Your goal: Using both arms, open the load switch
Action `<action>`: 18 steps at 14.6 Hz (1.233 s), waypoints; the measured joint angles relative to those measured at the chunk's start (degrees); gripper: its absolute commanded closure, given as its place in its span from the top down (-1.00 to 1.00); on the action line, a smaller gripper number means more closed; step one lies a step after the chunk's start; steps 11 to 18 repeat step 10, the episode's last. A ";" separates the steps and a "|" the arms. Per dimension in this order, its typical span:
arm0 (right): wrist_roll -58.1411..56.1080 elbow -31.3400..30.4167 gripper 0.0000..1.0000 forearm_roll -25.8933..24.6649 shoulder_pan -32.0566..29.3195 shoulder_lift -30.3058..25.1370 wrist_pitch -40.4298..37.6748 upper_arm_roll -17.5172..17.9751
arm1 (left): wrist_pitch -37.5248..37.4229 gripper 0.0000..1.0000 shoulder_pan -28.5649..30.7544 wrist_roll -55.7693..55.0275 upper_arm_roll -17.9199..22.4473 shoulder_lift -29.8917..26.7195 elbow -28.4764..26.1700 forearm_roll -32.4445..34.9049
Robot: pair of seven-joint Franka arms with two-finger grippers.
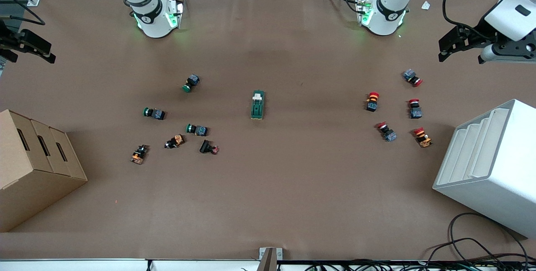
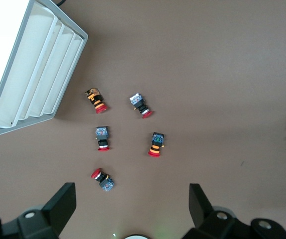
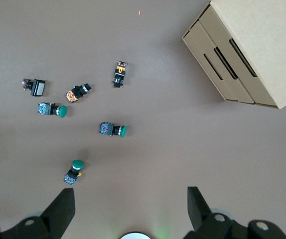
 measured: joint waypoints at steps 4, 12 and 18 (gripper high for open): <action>-0.08 0.00 1.00 0.00 0.00 0.00 -0.02 0.00 | 0.00 1.00 0.01 0.01 0.00 0.70 0.55 0.00; -0.08 -0.01 1.00 0.33 -0.01 0.00 0.16 -0.07 | -0.06 1.00 0.08 0.01 0.01 0.72 0.67 0.00; -0.08 -0.01 1.00 0.33 -0.01 0.00 0.16 -0.07 | -0.06 1.00 0.08 0.01 0.01 0.72 0.67 0.00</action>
